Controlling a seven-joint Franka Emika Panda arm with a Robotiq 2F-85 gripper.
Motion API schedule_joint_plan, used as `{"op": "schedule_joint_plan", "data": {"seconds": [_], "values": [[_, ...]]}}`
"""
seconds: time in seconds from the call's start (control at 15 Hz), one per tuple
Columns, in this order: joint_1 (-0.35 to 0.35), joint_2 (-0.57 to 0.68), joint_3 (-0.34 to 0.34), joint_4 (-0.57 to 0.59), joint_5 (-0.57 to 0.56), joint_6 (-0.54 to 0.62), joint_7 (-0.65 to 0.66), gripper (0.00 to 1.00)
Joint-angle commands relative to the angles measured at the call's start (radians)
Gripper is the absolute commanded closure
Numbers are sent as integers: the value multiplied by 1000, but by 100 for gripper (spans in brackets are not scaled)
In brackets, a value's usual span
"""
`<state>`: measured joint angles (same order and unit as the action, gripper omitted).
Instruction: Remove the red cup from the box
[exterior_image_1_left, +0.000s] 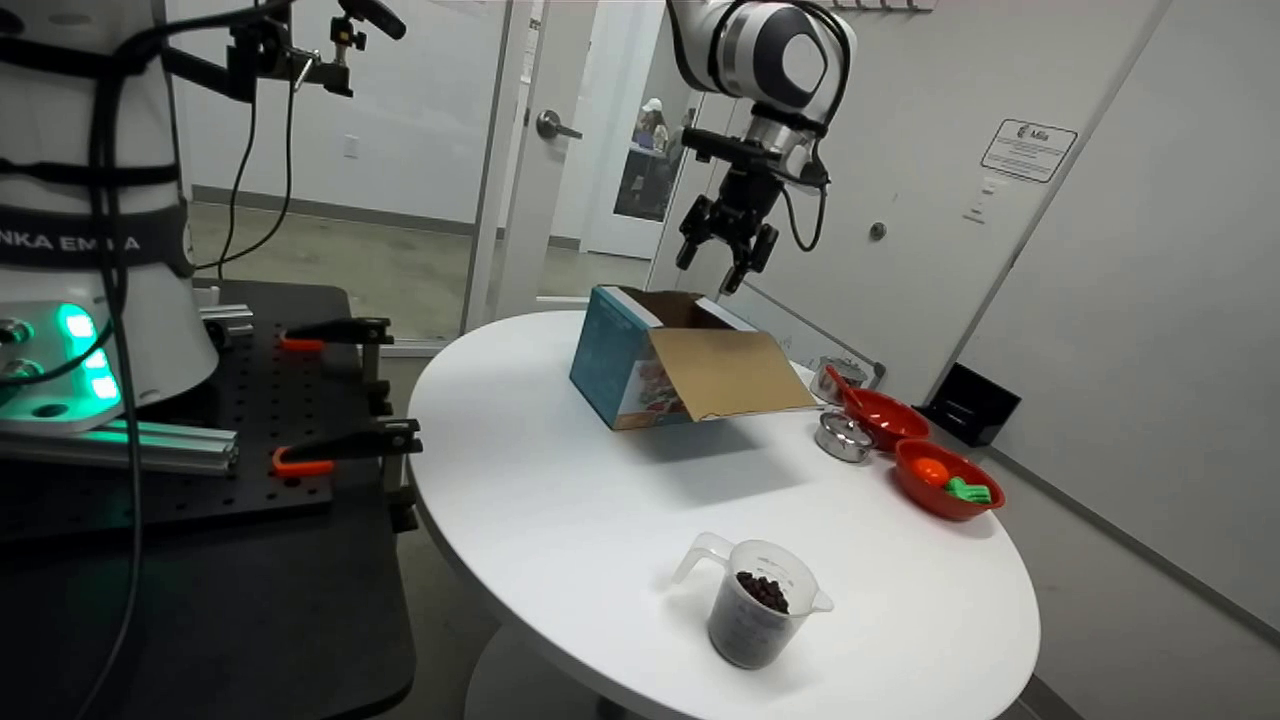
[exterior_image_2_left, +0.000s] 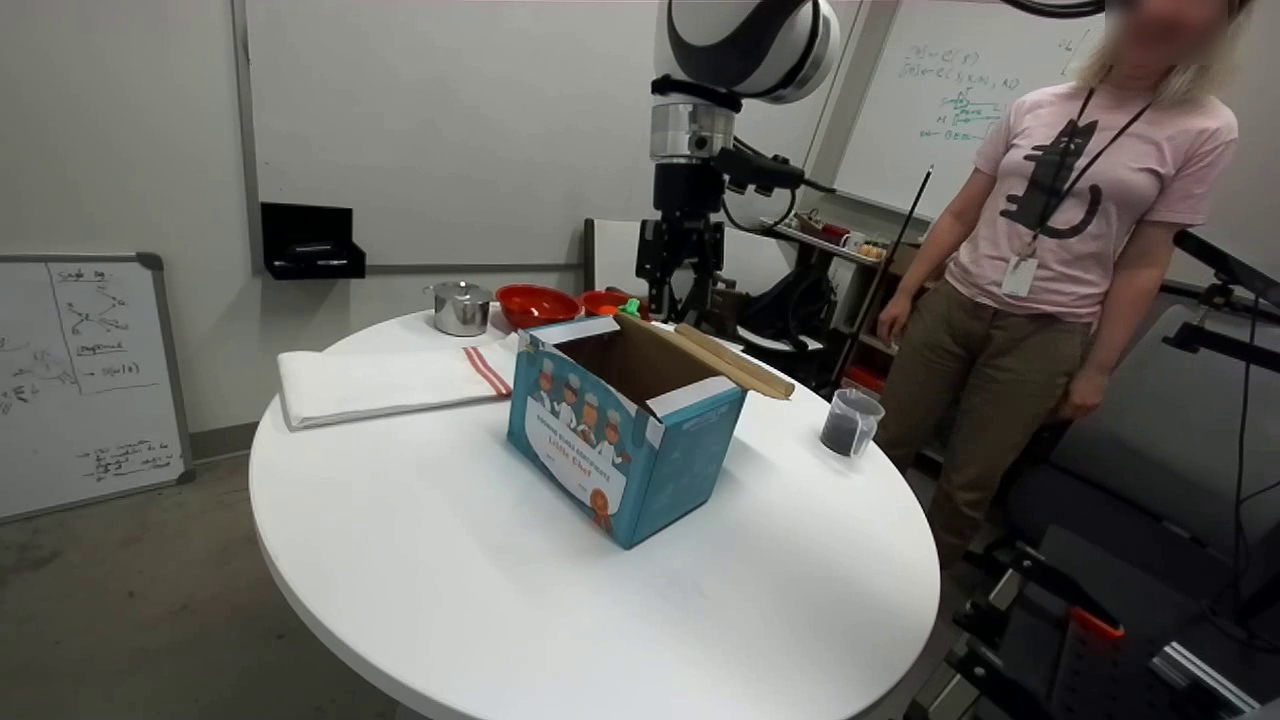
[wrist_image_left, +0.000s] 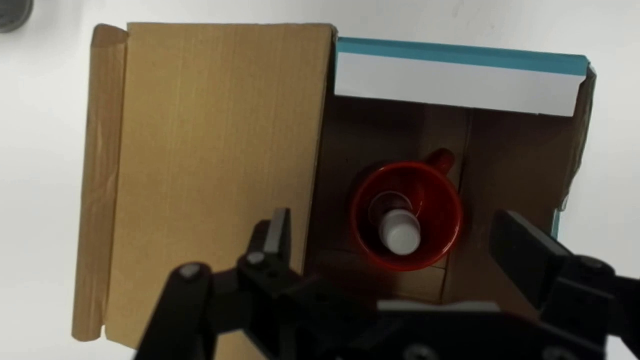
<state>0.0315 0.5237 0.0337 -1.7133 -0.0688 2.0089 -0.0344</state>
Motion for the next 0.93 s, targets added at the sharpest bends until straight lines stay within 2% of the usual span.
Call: {"op": "schedule_joint_plan", "data": {"seconds": [0.0,0.4,0.87], "values": [[11,92,-7,101,-11,-35,-6,0],[12,232,-12,254,-11,-90,-4,0],[-6,364,9,419,67,-150,20,0]]}}
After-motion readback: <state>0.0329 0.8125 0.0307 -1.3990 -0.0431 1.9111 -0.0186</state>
